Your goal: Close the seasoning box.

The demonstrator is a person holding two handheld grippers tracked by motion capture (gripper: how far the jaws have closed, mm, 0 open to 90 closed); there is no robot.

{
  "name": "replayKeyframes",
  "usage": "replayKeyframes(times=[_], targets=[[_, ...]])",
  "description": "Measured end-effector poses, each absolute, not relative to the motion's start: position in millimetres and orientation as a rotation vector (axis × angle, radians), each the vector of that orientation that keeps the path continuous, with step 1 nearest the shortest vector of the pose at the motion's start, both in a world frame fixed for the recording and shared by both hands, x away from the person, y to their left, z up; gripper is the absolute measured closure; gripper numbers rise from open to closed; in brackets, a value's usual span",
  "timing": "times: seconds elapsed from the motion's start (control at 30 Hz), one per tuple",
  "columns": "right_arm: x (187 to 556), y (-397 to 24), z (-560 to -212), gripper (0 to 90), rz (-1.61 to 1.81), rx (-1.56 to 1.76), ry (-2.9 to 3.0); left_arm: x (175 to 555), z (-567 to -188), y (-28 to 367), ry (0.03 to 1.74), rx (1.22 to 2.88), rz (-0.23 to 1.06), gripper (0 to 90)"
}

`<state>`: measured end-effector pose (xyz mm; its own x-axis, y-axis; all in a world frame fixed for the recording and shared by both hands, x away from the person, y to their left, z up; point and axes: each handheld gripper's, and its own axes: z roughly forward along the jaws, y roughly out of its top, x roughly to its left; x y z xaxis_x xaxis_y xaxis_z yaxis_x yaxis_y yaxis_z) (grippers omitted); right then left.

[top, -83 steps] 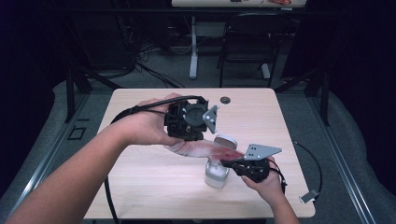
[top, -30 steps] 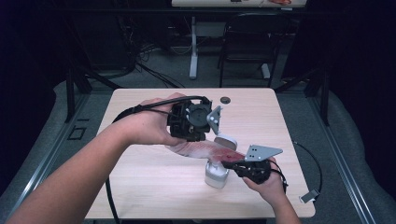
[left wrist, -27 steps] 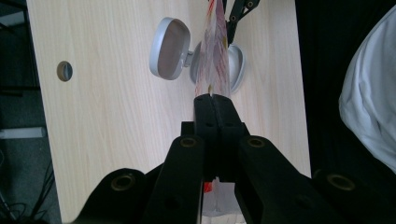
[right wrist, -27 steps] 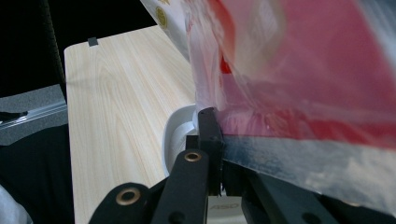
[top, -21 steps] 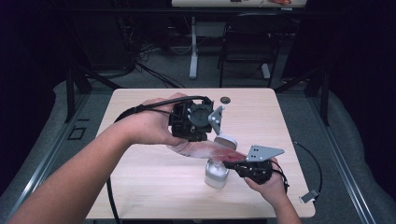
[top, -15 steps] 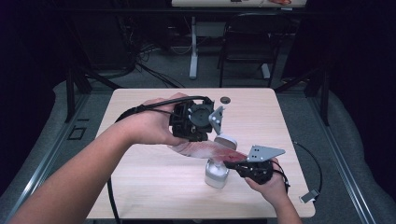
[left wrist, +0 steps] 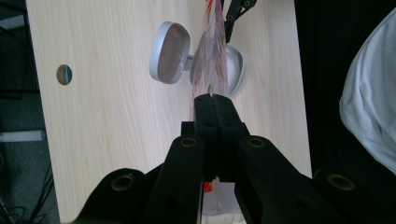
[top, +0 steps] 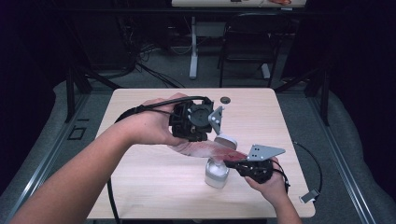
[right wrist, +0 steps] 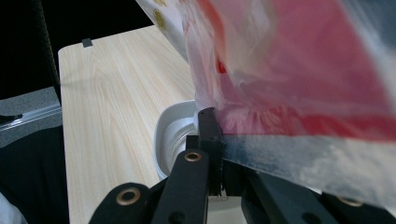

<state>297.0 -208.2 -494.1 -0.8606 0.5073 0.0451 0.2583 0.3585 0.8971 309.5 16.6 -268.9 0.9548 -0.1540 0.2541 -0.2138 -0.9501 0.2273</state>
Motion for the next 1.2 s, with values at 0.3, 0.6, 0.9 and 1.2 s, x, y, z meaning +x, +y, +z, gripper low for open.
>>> replayKeyframes(times=[0.3, 0.6, 0.9, 1.2], targets=[[298, -206, -494, 89.8, 1.517, 0.690, 2.383, 312, -275, 31, -0.229, 2.829, 0.322, 90.0], [298, -204, -493, 89.9, 1.541, 0.692, 2.377, 315, -280, 48, -0.196, 2.797, 0.307, 90.0], [296, -203, -491, 90.0, 1.557, 0.692, 2.367, 317, -285, 63, -0.164, 2.756, 0.290, 90.0], [296, -201, -490, 90.0, 1.567, 0.685, 2.360, 316, -293, 78, -0.136, 2.719, 0.281, 90.0]])
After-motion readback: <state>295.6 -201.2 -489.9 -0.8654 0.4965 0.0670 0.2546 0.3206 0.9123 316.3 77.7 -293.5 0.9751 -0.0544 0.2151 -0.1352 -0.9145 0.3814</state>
